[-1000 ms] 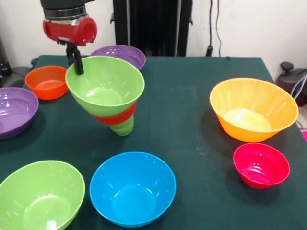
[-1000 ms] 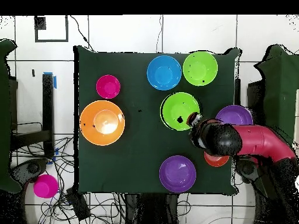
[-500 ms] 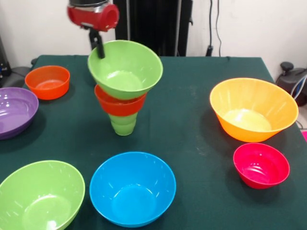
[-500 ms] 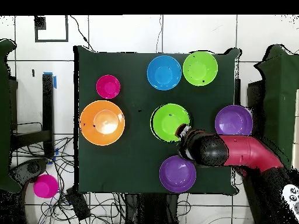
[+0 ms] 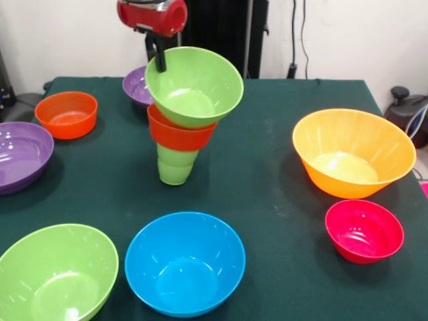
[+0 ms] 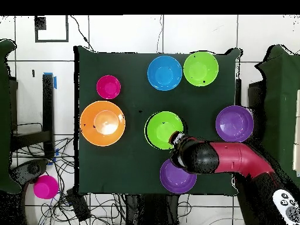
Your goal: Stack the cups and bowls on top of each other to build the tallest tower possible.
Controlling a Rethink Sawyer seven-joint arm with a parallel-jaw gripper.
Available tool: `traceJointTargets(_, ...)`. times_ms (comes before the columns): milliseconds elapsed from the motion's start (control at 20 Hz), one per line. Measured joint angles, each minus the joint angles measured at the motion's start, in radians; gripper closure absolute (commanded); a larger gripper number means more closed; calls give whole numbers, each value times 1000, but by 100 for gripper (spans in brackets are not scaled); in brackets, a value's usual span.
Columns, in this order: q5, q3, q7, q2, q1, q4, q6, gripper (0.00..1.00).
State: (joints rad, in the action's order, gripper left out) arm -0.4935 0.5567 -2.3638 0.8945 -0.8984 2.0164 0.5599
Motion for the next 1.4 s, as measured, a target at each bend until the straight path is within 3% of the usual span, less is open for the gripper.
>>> traceJointTargets(600,-20,14,0,-44,-62,-68,0,100)
traceJointTargets(1400,-20,13,0,-30,-30,-71,0,100)
